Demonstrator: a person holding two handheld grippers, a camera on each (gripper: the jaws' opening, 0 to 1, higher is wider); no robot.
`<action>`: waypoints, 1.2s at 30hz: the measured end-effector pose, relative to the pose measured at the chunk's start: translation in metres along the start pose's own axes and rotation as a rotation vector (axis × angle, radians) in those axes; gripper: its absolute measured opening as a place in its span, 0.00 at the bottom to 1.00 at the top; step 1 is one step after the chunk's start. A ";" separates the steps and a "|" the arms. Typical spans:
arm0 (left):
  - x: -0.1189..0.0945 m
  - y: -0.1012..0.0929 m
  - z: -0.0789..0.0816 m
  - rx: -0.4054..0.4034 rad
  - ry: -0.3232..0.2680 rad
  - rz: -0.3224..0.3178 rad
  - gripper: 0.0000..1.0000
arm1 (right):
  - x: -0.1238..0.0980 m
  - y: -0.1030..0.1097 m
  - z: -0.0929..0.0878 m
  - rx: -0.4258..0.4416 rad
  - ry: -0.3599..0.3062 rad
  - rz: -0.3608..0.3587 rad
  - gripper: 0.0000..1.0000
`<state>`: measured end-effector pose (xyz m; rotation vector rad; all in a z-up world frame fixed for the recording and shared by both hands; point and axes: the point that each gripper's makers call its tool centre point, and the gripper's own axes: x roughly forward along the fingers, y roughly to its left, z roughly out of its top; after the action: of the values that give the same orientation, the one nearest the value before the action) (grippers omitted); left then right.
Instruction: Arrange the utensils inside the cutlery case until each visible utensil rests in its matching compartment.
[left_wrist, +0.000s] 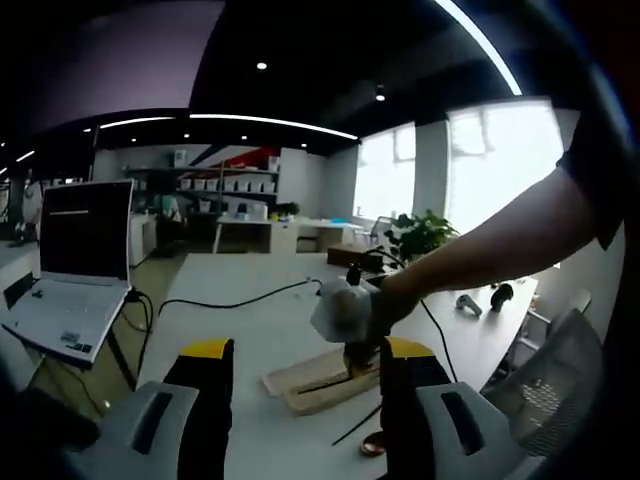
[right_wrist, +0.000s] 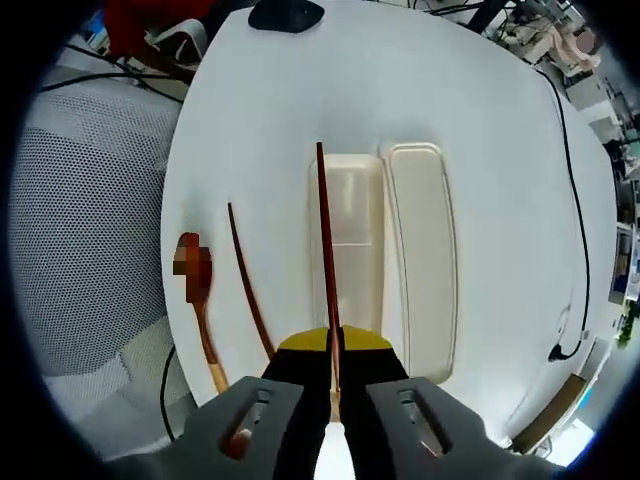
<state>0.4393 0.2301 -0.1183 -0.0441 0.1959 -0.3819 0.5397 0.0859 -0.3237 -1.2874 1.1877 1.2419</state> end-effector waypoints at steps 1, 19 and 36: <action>0.000 0.000 0.000 0.000 0.000 0.001 0.61 | 0.001 0.000 -0.001 0.000 0.001 0.005 0.00; 0.000 0.002 -0.002 -0.009 0.007 0.008 0.61 | 0.027 -0.002 0.006 0.001 0.013 0.044 0.00; 0.001 0.001 -0.002 -0.011 0.012 0.004 0.61 | 0.030 -0.003 0.000 0.020 0.026 0.053 0.00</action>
<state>0.4396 0.2304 -0.1205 -0.0519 0.2095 -0.3775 0.5425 0.0852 -0.3535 -1.2683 1.2570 1.2523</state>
